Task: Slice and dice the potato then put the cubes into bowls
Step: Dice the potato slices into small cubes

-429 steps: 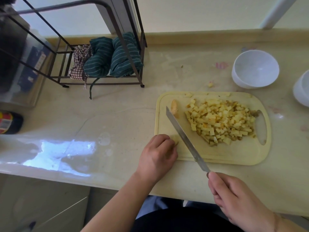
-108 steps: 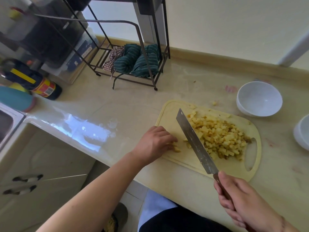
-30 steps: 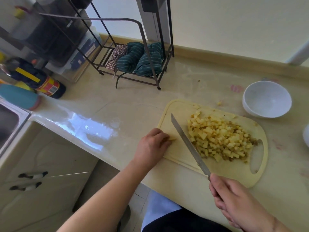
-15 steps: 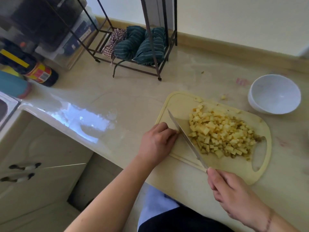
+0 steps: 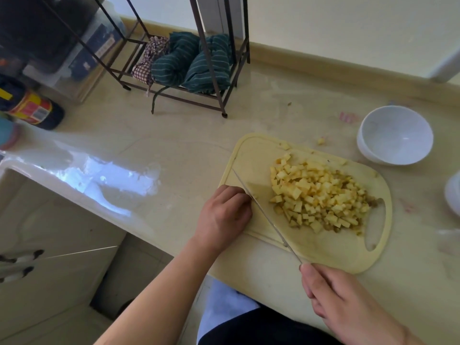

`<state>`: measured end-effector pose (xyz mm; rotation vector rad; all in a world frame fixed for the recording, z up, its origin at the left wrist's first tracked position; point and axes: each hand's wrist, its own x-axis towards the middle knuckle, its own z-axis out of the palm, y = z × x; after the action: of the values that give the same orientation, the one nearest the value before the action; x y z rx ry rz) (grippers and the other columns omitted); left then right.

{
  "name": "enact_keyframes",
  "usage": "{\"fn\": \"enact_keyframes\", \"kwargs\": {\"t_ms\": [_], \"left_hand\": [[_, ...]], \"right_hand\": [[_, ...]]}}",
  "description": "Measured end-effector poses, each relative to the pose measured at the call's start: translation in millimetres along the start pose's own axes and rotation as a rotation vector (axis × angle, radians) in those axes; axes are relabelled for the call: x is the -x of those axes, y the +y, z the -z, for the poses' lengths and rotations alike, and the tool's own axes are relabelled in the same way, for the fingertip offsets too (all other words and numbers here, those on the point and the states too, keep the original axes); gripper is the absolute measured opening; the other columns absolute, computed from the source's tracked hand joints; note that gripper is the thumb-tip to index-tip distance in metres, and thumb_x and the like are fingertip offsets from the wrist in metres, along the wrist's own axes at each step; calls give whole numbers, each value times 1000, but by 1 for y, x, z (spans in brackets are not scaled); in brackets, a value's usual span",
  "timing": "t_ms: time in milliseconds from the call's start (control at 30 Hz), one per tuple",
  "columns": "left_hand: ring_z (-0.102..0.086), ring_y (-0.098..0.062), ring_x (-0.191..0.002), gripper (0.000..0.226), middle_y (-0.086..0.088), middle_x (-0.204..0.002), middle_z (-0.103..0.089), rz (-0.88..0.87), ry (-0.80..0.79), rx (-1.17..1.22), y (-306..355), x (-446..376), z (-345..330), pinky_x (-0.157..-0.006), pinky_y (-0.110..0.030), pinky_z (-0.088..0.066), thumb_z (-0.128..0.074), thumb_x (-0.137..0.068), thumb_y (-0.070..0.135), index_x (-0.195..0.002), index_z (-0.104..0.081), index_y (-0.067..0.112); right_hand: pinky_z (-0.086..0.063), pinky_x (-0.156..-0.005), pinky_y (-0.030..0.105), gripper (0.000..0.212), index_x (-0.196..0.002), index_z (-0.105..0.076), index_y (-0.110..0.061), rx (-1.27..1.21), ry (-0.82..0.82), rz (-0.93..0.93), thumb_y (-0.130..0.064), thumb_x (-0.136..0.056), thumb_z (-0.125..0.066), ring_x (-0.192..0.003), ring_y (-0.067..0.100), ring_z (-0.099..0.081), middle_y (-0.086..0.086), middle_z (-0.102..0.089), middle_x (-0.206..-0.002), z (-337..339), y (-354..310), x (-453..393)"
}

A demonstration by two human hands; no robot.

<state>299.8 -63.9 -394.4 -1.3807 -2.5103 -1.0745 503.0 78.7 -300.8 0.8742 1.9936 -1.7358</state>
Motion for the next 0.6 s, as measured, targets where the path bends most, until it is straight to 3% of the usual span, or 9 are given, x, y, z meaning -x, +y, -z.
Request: {"fn": "enact_keyframes", "kwargs": {"t_ms": [100,267,600], "left_hand": [[-64,-25,-79,14,-9,-89,-72,-14,12,20,-1,0,1,-71,-31,-53,-64,-91,7,-88,-76,0],[-66,-26,-78,9,-8,-89,-72,-14,2,31,-1,0,4,-70,-33,-54,-69,-88,3,-89,-77,1],[-65,-22,-80,6,-10,-89,-71,-33,0,2,-3,9,11,-72,-26,-54,-71,-89,2,-90,-77,0]], "right_hand": [[-28,-45,17,72,-67,-45,-13,22,-4,-11,-84,-74,-34,-45,7,-33,-5,-36,-47,1,-2,1],[-26,-36,12,52,-67,-39,-13,45,-39,-38,-61,-85,-32,-35,4,-29,-8,-32,-43,-4,-17,-18],[-20,-36,14,51,-71,-40,-10,-78,-34,-109,-58,-87,-36,-39,8,-20,3,-27,-56,6,-14,-13]]}}
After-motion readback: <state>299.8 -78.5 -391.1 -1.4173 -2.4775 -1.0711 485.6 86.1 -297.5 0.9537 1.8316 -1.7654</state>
